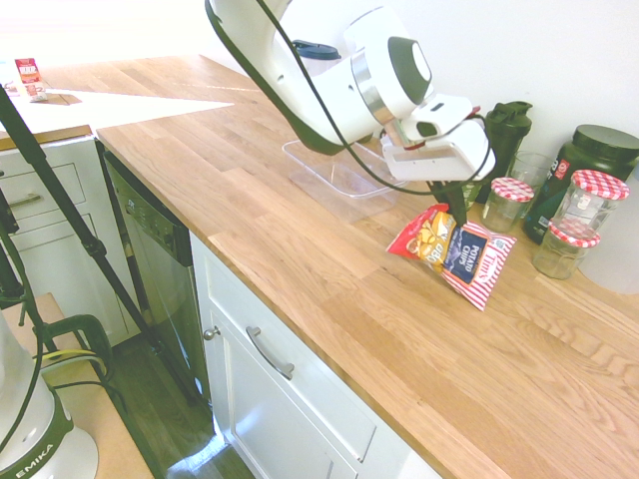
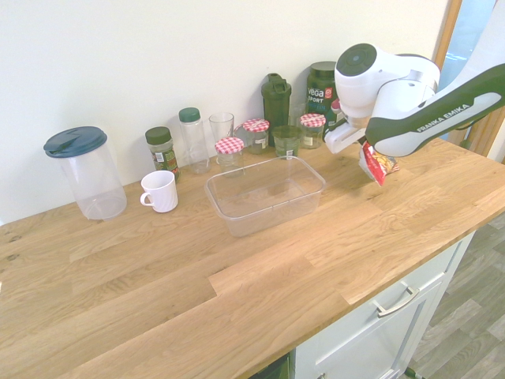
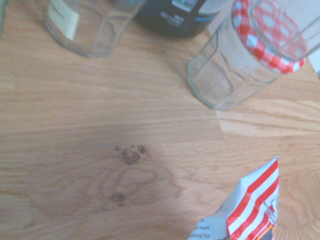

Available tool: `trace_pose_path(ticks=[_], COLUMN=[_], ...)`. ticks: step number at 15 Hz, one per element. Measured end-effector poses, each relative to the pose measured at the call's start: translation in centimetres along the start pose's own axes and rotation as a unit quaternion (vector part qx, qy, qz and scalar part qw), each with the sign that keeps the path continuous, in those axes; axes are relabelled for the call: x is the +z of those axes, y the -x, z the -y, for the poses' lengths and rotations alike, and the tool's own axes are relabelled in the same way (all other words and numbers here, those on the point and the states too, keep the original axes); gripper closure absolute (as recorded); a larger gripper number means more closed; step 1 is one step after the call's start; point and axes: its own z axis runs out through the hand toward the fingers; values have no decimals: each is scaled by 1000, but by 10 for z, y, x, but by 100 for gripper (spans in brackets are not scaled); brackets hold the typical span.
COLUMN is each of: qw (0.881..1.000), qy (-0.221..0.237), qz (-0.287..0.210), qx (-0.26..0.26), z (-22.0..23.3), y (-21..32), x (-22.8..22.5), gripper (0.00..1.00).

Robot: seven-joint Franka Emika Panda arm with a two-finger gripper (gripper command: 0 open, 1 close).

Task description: Put the chip bag into the container

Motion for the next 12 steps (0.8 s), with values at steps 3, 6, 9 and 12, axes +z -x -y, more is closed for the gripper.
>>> trace_pose_path(ticks=[3, 6, 9, 12], qw=[1000, 1000, 999, 998], qy=[-11, -25, -42, -51], qz=[-7, -16, -22, -24], qx=[3, 5, -7, -23], z=[17, 36, 58, 88], y=[0, 3, 24, 65], x=[-44, -100, -170, -224], gripper=[100, 100, 100, 100])
